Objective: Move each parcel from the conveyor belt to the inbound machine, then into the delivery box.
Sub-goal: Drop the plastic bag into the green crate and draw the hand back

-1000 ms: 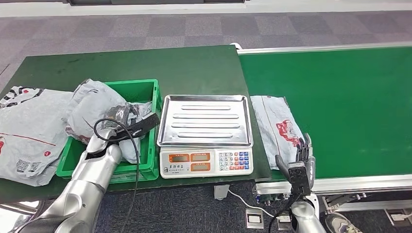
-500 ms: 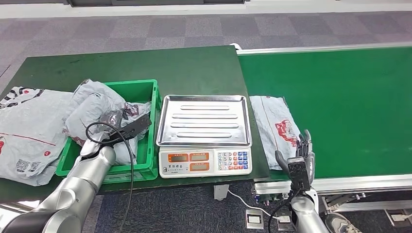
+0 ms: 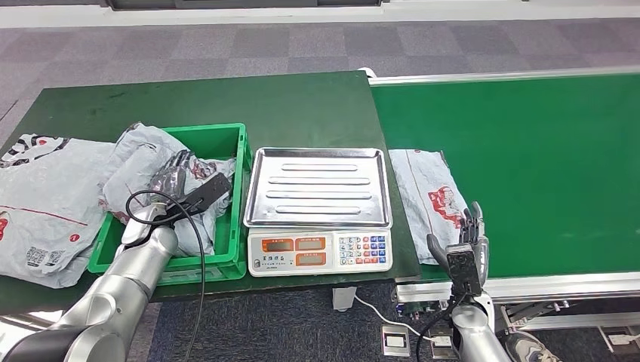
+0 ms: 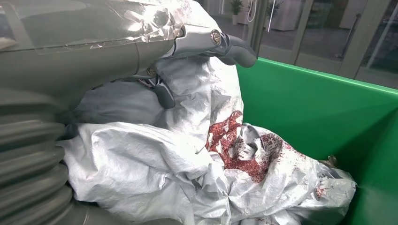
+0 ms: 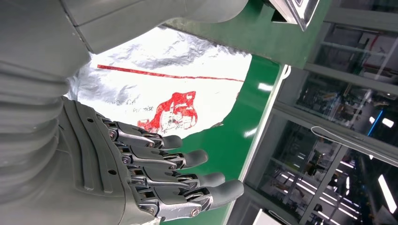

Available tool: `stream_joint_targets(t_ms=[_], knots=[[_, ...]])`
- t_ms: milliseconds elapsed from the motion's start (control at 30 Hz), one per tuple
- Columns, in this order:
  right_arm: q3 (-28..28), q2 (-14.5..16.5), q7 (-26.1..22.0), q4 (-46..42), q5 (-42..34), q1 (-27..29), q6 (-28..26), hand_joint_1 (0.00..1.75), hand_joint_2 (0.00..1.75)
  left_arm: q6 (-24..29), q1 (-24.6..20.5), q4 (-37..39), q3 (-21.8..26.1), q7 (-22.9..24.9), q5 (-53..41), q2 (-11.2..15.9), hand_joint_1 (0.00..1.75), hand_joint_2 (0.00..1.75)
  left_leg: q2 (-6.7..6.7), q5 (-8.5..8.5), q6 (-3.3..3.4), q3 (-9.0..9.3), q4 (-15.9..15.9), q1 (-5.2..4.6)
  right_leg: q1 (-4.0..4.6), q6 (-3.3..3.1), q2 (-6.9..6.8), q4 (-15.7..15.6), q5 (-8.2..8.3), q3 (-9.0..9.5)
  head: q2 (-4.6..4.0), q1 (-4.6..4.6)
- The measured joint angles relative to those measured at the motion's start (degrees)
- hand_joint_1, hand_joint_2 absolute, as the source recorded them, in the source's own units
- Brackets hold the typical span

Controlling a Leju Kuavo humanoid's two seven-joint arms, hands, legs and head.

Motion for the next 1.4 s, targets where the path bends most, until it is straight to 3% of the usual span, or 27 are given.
stream_joint_targets(t_ms=[1133, 1267, 1333, 1400], knots=[[0.00, 0.00, 0.00, 0.00, 0.00, -0.02, 0.00, 0.00, 1.75, 0.01, 0.00, -0.02, 0.00, 0.00, 0.01, 0.00, 0.00, 1.75, -0.01, 0.00, 0.00, 0.00, 0.00, 0.00, 0.00, 0.00, -0.02, 0.00, 0.00, 0.00, 0.00, 0.00], [0.00, 0.00, 0.00, 0.00, -0.07, 0.02, -0.15, 0.00, 1.75, 0.30, 0.11, -0.19, 0.00, -0.50, 0.51, -0.01, 0.00, 0.00, 0.00, 0.00, 0.00, 0.02, 0.00, 0.00, 0.00, 0.00, -0.01, 0.00, 0.00, 0.00, 0.00, 0.01], [0.00, -0.04, -0.01, -0.16, -0.73, 0.80, -1.55, 0.00, 1.75, 4.10, 2.27, -4.55, -0.34, -5.38, 5.74, -0.39, 0.00, 0.00, 0.02, -0.04, -0.01, 0.08, 0.00, -0.01, -0.02, -0.01, 0.02, 0.00, -0.03, 0.02, 0.00, 0.00], [0.00, -0.28, -0.01, -0.72, -1.85, 2.83, -3.58, 0.00, 1.75, 12.38, 6.05, -13.55, -1.11, -17.99, 19.79, -1.21, 0.00, 0.00, -0.06, -0.09, -0.01, 0.08, 0.01, 0.00, -0.01, -0.02, -0.04, -0.01, -0.11, 0.06, 0.00, 0.01]])
